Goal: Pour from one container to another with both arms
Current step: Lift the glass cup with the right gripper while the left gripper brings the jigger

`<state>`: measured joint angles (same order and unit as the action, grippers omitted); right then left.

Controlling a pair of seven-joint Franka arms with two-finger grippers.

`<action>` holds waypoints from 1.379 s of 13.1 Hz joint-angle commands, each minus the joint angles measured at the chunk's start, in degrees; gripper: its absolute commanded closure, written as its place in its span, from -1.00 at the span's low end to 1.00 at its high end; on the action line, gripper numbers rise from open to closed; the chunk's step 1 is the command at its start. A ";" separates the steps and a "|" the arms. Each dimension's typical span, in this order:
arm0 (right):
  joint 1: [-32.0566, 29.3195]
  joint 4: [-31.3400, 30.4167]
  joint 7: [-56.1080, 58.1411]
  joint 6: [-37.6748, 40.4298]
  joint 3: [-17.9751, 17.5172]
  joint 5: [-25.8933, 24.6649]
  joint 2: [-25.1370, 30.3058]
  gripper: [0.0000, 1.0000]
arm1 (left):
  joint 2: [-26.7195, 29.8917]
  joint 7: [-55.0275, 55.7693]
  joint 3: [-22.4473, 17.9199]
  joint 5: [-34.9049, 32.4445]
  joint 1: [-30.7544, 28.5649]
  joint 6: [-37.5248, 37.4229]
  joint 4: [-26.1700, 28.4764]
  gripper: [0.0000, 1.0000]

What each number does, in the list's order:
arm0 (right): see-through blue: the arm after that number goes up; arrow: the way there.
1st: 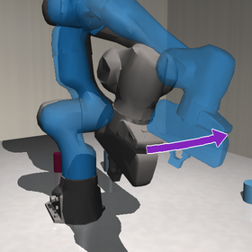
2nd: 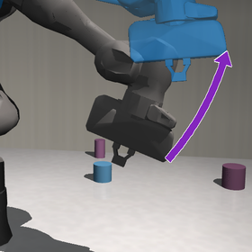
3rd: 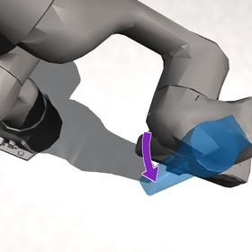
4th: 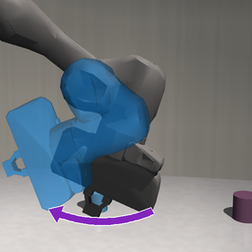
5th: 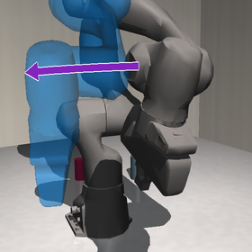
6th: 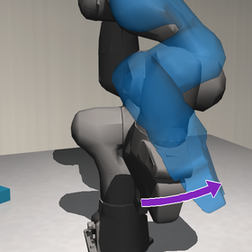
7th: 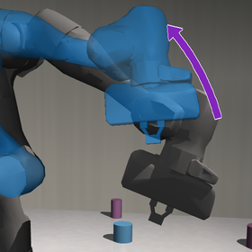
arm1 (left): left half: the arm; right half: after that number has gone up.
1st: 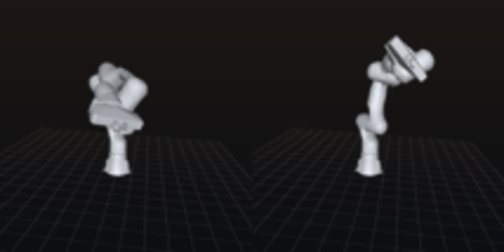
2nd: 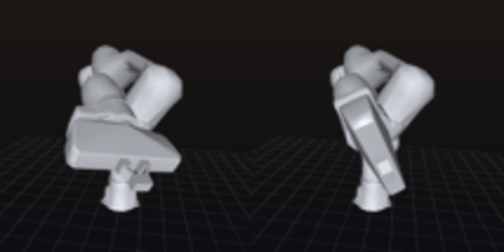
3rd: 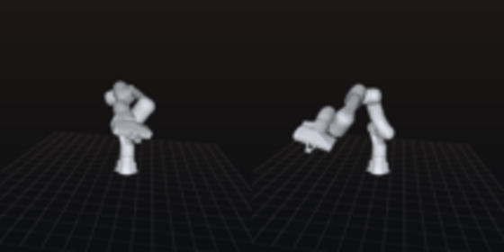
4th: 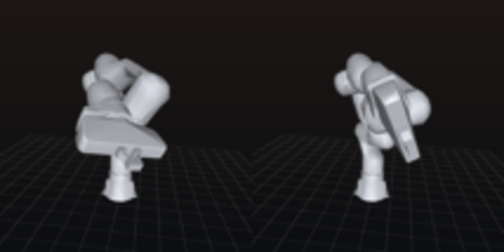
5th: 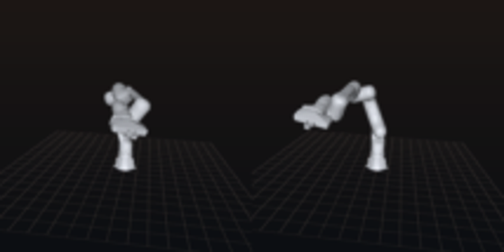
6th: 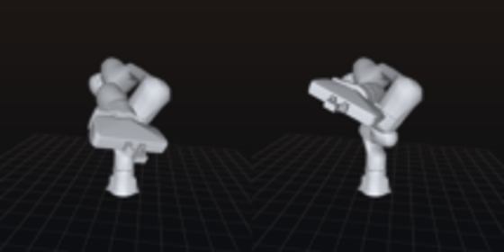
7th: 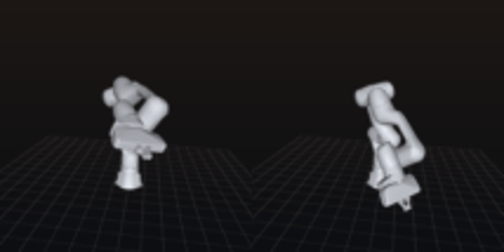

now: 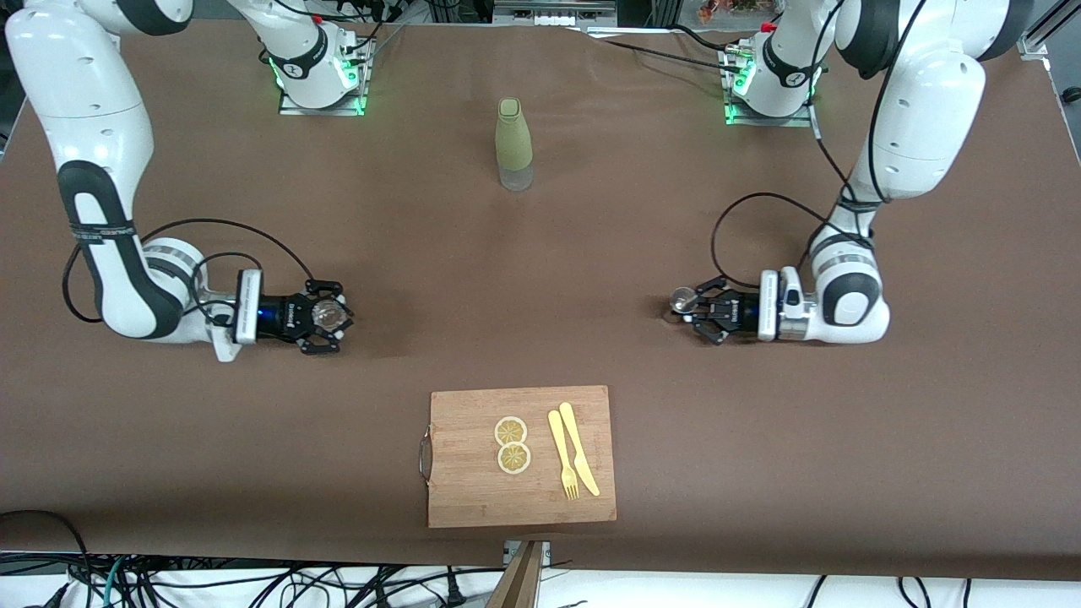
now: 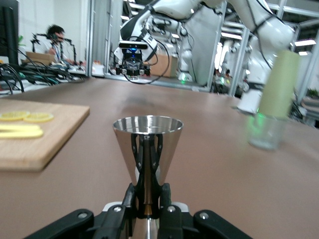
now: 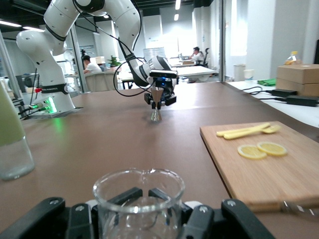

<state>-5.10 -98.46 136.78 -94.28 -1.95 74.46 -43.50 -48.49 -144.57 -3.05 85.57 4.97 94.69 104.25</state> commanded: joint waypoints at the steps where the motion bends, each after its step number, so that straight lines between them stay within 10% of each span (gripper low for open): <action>1: 4.03 3.00 -4.76 0.41 0.37 -0.81 0.35 1.00 | 0.94 1.92 1.02 6.52 3.02 1.10 0.26 1.00; 8: 16.77 8.79 -21.53 -7.66 0.20 0.07 1.76 1.00 | 0.24 2.28 9.45 20.14 9.61 16.29 -3.08 1.00; 18: 25.57 11.62 -23.93 -19.00 0.28 -0.81 1.49 1.00 | -6.00 2.10 9.55 29.30 18.05 22.37 -12.04 1.00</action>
<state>19.48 -87.57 113.96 -112.05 -2.12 74.39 -42.15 -53.02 -142.04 6.61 112.73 21.76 115.01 95.57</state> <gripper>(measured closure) 0.872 0.793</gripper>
